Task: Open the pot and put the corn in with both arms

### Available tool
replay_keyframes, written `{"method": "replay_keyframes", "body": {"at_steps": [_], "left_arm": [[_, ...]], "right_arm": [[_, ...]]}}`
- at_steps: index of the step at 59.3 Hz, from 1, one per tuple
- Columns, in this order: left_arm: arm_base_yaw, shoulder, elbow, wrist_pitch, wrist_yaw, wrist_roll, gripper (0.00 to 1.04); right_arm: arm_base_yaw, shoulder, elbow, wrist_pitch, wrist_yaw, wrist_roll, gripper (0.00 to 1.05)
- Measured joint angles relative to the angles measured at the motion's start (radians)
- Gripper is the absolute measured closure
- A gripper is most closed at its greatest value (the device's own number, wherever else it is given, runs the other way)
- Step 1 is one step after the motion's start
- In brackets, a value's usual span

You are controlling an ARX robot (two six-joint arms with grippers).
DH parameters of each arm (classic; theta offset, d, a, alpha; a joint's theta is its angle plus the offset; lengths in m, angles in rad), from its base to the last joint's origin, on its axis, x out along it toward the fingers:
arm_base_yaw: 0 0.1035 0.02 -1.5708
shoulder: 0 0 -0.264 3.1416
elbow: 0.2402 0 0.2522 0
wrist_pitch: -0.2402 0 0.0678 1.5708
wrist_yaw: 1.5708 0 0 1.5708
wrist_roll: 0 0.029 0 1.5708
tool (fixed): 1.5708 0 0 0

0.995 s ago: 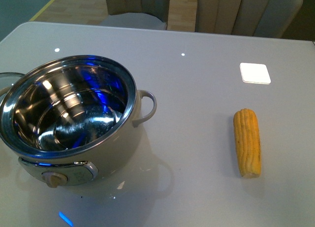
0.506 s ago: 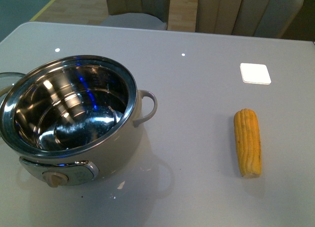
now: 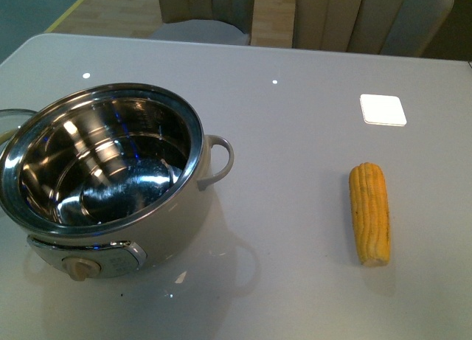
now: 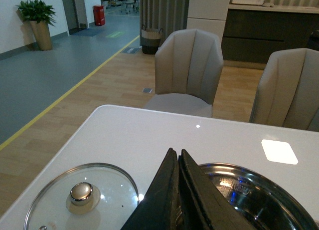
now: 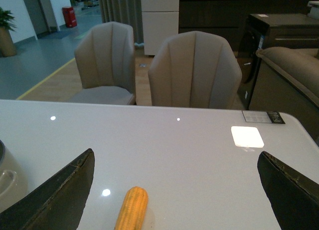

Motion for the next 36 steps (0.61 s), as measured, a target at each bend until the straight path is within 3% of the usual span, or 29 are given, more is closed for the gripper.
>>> {"method": "replay_keyframes", "body": {"at_steps": [9,15,36], "left_arm": [[-0.072,-0.089,-0.047,-0.037,-0.095,0.000,1.01],[-0.097,-0.122,-0.084,-0.040,-0.096,0.001,1.01],[-0.099,-0.377,-0.093,-0.267,-0.101,0.002,1.01]], "right_arm": [[0.000,0.000,0.000,0.000,0.000,0.000,0.09],[0.000,0.000,0.000,0.000,0.000,0.000,0.09],[0.000,0.000,0.000,0.000,0.000,0.000,0.09]]}}
